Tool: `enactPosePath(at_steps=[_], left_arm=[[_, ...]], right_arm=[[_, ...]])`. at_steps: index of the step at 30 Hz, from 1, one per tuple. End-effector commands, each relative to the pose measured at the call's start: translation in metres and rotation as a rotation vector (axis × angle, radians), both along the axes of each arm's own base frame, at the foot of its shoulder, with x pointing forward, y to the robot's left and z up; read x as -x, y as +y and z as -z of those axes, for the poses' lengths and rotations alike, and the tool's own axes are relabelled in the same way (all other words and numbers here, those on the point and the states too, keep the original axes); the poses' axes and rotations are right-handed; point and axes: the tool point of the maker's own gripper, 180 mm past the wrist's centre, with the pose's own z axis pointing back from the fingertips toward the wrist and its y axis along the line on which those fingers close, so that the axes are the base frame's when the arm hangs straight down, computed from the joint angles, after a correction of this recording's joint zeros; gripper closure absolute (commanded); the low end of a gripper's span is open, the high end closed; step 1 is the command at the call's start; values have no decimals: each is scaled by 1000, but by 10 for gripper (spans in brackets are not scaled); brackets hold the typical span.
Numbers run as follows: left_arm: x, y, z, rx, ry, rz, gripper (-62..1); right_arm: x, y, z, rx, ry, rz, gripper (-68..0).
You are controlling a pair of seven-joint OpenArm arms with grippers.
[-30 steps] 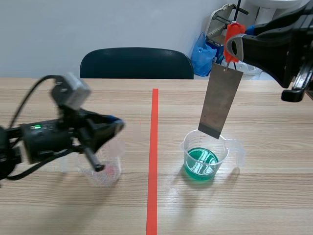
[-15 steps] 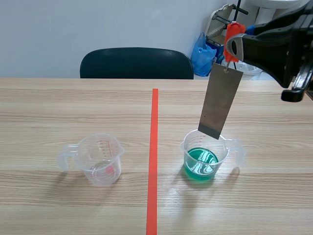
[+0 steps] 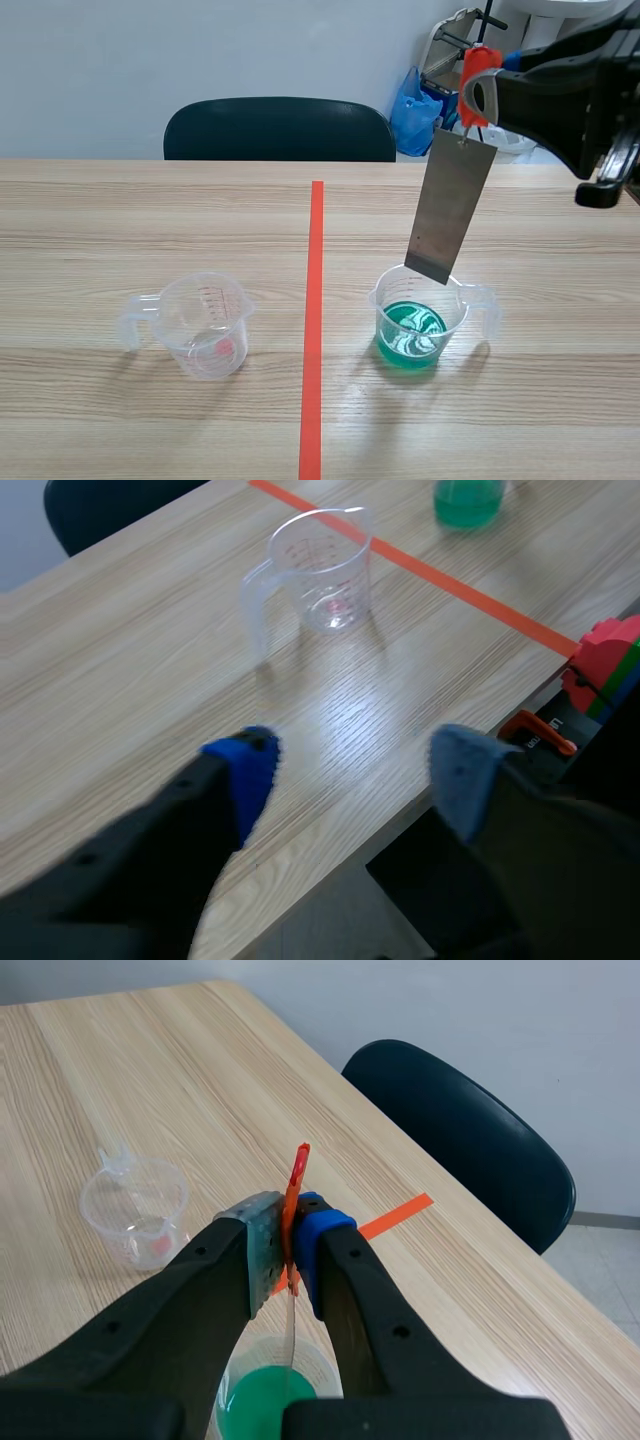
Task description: Do the redox reaction experiment
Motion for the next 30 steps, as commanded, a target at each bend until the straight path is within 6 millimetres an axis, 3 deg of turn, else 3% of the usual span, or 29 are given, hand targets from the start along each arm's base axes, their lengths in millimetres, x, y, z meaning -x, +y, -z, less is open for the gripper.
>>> enactPosePath(at_steps=[1, 3, 4, 24, 30], left_arm=[[-2, 0, -5, 4, -27, -8, -499], [-2, 5, -4, -12, -22, -30, -602], [-2, 6, -5, 5, -16, -42, -623], [-4, 10, -4, 1, -12, -64, -623], [-8, 19, -8, 14, -37, -123, -623]], right_arm=[[-1, 2, -12, -18, -34, -7, -6], [0, 2, -12, -17, -34, -8, -6], [0, 2, -11, -17, -34, -9, -6], [0, 2, -12, -17, -34, -10, -6], [0, 2, -12, -18, -34, -10, -6]])
